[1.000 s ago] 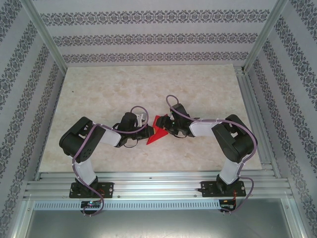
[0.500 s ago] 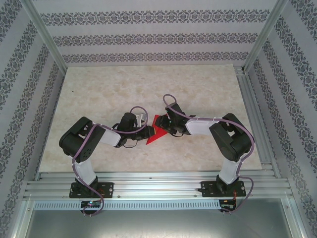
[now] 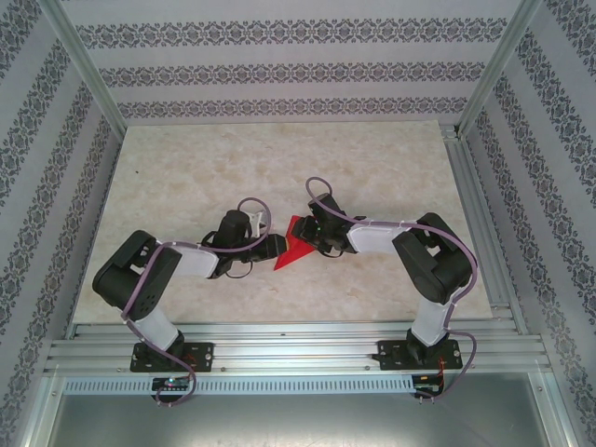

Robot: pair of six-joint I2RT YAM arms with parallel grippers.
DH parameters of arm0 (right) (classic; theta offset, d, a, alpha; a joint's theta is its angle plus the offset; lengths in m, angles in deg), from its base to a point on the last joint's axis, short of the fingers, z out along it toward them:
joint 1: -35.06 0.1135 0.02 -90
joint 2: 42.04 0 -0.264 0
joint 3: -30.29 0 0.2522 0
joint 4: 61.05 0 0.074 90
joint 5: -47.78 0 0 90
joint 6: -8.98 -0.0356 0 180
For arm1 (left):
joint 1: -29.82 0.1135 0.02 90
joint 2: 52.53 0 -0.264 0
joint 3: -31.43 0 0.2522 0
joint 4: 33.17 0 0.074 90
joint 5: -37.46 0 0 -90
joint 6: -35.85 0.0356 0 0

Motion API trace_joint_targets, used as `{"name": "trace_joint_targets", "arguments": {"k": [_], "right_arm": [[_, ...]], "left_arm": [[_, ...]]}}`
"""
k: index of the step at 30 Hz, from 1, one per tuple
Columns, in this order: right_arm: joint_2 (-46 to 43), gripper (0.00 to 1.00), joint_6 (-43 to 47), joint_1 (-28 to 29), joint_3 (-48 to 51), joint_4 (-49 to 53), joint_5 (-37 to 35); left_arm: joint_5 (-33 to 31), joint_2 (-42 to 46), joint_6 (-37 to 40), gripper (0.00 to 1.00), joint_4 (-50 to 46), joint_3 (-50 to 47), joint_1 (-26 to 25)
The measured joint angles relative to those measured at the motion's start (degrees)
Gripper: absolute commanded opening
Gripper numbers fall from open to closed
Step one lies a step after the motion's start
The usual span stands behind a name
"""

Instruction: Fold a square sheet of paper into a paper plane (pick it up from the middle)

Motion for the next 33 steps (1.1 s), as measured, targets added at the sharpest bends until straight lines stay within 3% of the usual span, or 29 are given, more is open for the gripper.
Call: {"name": "trace_joint_targets", "arguments": {"k": [10, 21, 33], "right_arm": [[0.1, 0.50, -1.0, 0.3, -0.3, 0.6, -0.8], [0.1, 0.51, -1.5, 0.3, -0.3, 0.6, -1.1], [0.1, 0.50, -1.5, 0.3, -0.3, 0.6, -1.1]], "left_arm": [[-2.3, 6.0, 5.2, 0.41, -4.8, 0.5, -1.3], [-0.7, -0.9, 6.5, 0.25, -5.6, 4.4, -3.1], [-4.3, -2.4, 7.6, 0.20, -9.9, 6.0, -3.1]]}}
